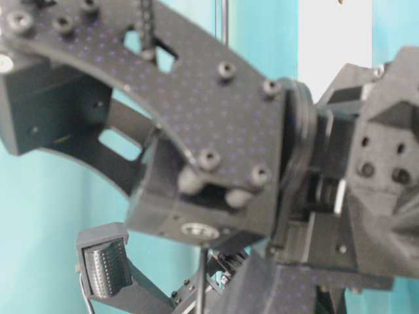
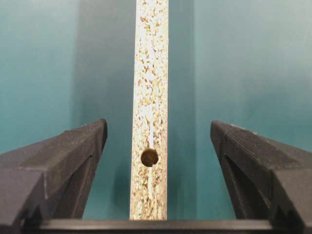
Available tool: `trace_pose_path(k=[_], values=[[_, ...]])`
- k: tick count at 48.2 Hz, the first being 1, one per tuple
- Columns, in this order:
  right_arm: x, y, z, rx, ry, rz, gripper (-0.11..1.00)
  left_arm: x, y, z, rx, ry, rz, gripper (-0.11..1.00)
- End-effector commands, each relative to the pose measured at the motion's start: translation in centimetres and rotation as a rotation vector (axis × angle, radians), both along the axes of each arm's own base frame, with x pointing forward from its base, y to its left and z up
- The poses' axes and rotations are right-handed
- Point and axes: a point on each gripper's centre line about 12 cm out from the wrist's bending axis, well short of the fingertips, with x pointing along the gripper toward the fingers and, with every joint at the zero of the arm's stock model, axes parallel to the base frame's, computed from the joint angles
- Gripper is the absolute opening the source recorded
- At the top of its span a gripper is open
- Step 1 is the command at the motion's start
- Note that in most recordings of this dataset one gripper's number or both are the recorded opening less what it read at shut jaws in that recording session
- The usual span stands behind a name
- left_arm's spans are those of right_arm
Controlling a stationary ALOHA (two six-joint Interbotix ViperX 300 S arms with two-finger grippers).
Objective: Insert the rod into the hole on the wooden board.
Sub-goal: 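Lower right gripper over the wooden peg and close on it, then lift the wooden peg off the table with the right gripper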
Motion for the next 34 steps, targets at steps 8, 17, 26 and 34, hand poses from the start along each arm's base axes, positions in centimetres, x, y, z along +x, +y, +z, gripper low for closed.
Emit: trace_pose_path(k=[8, 17, 26, 34], values=[[0.52, 0.55, 1.72, 0.018, -0.049, 0.009, 0.34, 0.31, -0.17, 0.79, -0.005, -0.028, 0.000, 0.94], [0.54, 0.55, 1.73, 0.019, -0.050, 0.009, 0.29, 0.30, -0.12, 0.77, -0.005, -0.026, 0.001, 0.94], [0.52, 0.55, 1.72, 0.019, -0.049, 0.008, 0.28, 0.30, -0.17, 0.77, -0.005, -0.026, 0.000, 0.94], [0.43, 0.75, 1.63, 0.034, -0.040, 0.000, 0.28, 0.30, -0.17, 0.77, -0.005, -0.026, 0.000, 0.94]])
